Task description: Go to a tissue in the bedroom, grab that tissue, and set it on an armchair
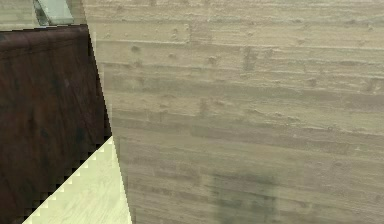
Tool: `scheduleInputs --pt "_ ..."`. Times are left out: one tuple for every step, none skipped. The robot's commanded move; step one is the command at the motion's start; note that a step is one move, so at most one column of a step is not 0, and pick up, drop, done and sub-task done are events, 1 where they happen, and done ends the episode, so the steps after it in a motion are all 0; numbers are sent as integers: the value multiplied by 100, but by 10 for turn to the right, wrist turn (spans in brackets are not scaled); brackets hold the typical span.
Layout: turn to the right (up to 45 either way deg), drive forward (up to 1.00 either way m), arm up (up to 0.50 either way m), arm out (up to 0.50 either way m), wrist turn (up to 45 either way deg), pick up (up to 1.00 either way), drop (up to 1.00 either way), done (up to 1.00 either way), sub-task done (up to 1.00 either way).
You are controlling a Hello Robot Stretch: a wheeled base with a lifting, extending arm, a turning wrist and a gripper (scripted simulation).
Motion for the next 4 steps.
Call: scheduleInputs --pt "0 0 0 0 -450 0 0 0 0" --pt "0 0 0 0 -420 0 0 0 0" --pt "0 0 0 -36 0 0 0 0 0" --pt "-450 0 0 0 0 0 0 0 0"
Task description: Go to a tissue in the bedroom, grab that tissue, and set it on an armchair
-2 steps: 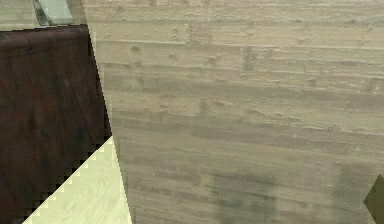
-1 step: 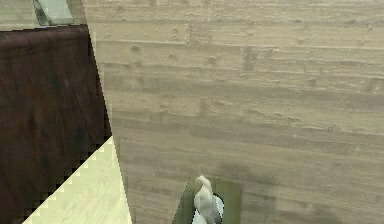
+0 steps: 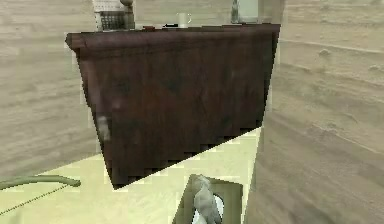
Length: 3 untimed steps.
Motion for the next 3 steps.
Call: scheduleInputs --pt "-450 0 0 0 0 0 0 0 0" --pt "-420 0 0 0 0 0 0 0 0" --pt "0 45 0 0 0 0 0 0 0"
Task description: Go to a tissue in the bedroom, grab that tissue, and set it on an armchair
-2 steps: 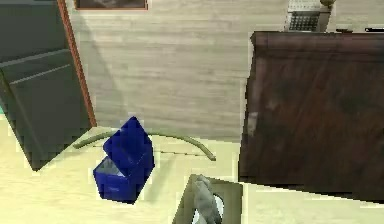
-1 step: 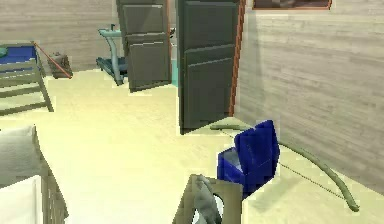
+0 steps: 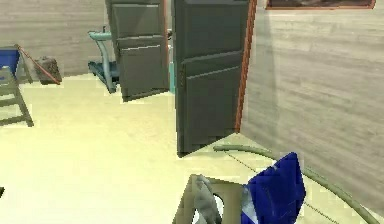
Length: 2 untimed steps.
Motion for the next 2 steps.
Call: scheduleInputs --pt "-360 0 0 0 0 0 0 0 0" --pt "0 65 0 0 0 0 0 0 0"
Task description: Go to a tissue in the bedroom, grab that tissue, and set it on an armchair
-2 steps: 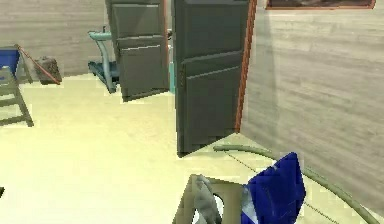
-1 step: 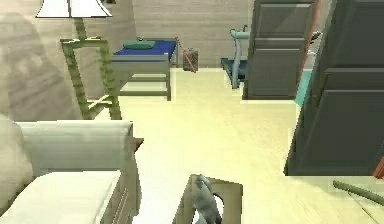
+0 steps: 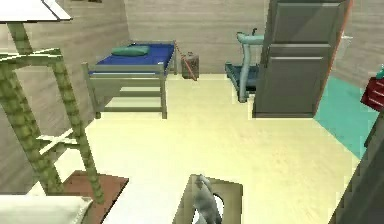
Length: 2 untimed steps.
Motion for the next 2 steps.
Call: scheduleInputs --pt "450 0 0 0 0 0 0 0 0" --pt "450 0 0 0 0 0 0 0 0"
